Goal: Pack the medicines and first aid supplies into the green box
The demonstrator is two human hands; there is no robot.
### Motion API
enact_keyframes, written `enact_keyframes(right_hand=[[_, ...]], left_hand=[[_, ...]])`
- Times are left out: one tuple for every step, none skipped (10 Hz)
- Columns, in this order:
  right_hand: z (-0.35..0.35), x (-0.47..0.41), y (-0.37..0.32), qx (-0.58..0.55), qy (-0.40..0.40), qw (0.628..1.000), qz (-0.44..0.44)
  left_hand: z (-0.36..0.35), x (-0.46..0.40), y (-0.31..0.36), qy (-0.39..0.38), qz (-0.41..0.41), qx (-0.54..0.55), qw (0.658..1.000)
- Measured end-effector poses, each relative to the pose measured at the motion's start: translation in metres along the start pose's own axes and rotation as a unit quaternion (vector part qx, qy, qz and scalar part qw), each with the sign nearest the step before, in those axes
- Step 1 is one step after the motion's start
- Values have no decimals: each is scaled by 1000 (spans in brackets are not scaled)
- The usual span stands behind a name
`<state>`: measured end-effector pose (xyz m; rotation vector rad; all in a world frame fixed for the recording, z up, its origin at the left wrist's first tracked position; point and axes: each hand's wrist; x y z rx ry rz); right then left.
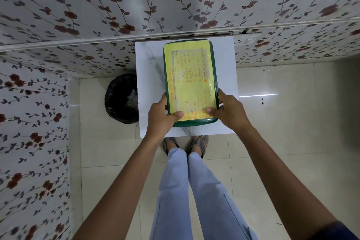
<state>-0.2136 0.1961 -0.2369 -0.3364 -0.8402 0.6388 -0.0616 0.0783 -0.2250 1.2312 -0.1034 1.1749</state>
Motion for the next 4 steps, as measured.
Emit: enact_keyframes(right_hand=[[3,1,-4,17,-23,999,-16],[14,5,-12,28,-28,999,-34],[37,19,-33,0,32,999,-37],[66,35,-56,-164,78,982,-47]], left_hand=[[4,6,9,-17,20,9,1000],[13,16,25,-18,41,33,998],[31,30,41,24,42,59,997],[49,46,66,46,25,131,990]])
Point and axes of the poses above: each hand's wrist, its own x-axis away from the middle knuckle, its own z-axis out of the back of the hand, y = z × x, and after that the axes turned 4 degrees about x, right-handed
